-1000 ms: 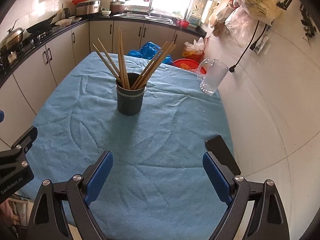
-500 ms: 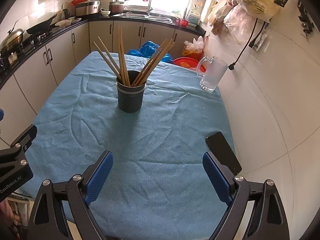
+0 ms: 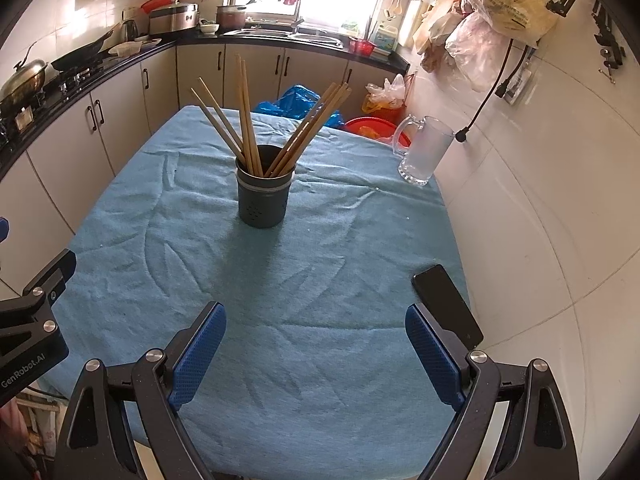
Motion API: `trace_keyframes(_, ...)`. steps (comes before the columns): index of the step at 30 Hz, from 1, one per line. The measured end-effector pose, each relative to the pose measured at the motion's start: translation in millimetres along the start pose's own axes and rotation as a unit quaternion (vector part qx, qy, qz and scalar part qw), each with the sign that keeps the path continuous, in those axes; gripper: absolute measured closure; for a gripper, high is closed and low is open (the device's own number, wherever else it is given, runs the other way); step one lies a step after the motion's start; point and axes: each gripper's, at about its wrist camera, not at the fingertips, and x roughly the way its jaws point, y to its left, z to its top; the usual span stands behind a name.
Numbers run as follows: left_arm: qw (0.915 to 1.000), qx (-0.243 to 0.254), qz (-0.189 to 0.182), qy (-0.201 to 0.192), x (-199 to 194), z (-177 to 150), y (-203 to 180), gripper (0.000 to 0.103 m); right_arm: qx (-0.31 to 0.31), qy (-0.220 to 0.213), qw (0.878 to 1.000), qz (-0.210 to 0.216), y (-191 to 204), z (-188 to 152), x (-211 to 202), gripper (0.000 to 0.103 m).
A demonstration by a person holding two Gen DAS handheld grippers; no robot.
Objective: Organize utensils
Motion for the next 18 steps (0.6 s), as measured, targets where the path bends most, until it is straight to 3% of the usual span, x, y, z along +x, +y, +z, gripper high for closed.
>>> trace_keyframes(10, 0.9999, 0.000, -0.001, 0.011, 8.3, -0.8, 1.9, 0.005, 0.001, 0.011, 1.000, 0.008, 1.1, 2.2, 8.2, 0.009)
trace_keyframes(14, 0.9994, -0.006, -0.003, 0.034, 22.2, -5.2, 3.4, 0.005, 0.021, 0.039, 0.999, 0.019, -9.0, -1.6, 25.7, 0.009)
trace_keyframes(18, 0.9982, -0.026, 0.010, 0.054, 46.5, -15.0, 12.6, 0.005, 0.047, 0.081, 0.995, 0.039, -30.0, -16.9, 69.0, 0.008)
